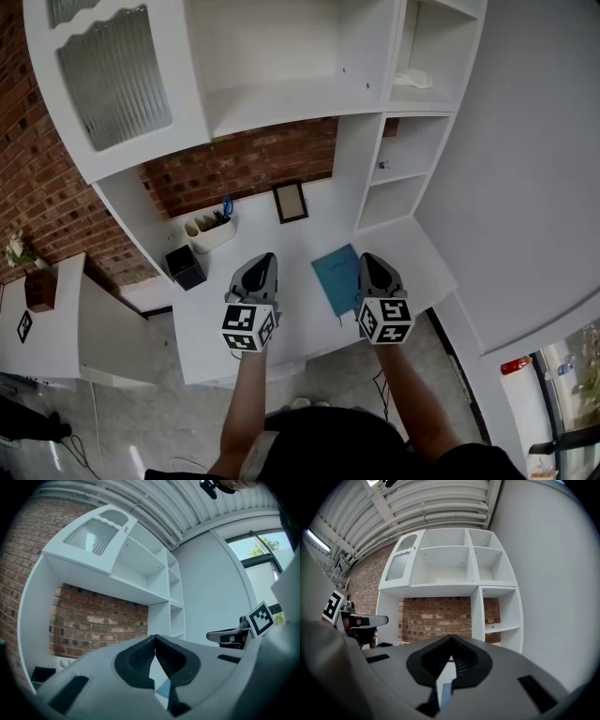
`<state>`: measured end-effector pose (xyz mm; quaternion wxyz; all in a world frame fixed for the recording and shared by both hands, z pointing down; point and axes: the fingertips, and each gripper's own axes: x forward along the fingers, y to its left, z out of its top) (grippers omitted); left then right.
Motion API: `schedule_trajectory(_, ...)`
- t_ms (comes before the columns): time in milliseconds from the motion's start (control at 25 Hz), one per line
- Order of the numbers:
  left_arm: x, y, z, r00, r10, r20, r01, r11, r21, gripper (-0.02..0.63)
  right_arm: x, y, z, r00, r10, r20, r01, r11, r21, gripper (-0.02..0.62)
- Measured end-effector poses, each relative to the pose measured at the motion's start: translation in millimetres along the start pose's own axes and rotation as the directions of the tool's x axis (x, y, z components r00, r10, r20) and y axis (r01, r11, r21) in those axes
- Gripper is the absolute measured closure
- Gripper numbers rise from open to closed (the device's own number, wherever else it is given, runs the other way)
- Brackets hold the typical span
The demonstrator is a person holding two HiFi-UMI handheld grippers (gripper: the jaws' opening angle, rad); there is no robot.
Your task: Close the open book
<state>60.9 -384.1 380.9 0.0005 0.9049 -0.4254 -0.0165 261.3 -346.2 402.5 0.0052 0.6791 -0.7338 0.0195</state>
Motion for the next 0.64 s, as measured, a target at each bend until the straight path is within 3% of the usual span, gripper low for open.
schedule_trajectory(640,-2.2,2.2,-7.2,1.0,0.007,-0.011,-0.007,1.0,0.0,0.597,-0.2,-1.5,-11.5,1.0,0.006,-0.021,-0.006,1.0,0.007,0.598)
